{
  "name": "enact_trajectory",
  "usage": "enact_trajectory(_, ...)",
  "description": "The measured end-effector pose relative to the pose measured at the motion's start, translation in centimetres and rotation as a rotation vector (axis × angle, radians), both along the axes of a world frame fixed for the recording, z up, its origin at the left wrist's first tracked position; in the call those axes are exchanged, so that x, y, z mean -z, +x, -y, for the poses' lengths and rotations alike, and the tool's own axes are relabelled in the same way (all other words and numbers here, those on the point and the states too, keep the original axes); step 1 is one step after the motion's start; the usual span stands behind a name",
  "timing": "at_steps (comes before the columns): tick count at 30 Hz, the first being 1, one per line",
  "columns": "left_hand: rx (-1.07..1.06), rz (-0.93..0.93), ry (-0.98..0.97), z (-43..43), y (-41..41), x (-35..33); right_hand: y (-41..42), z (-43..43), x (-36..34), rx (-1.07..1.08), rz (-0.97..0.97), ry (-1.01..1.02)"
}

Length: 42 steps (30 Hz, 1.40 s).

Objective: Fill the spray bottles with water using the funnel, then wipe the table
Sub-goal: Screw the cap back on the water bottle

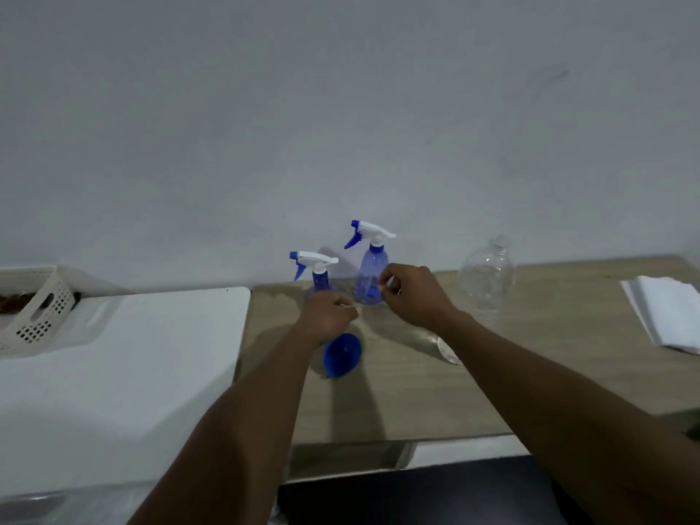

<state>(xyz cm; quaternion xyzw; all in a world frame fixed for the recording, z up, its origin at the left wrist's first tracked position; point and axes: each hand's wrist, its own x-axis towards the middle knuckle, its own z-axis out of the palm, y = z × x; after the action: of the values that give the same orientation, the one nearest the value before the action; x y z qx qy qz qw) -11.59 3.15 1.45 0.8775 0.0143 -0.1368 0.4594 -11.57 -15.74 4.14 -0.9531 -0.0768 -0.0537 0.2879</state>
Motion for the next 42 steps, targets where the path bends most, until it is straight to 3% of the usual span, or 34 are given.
enact_trajectory(6,0.119,-0.023,-0.025,5.4,-1.3,1.4,-4.2,5.6,1.9,0.057,-0.07,-0.017)
enact_trajectory(18,0.076,0.057,0.063,7.1,-2.4,3.2,-7.4,9.4,5.1,0.14,-0.188,0.007)
enact_trajectory(23,0.145,0.021,0.047,9.9,-2.6,4.4,-8.9,12.7,6.7,0.232,-0.237,-0.043)
enact_trajectory(31,0.163,0.119,-0.01,16.0,-1.9,3.9,-10.0,21.5,10.0,0.433,-0.303,-0.186)
enact_trajectory(42,0.021,0.13,-0.105,19.8,-1.0,4.9,-9.0,26.0,14.4,0.238,-0.467,-0.287)
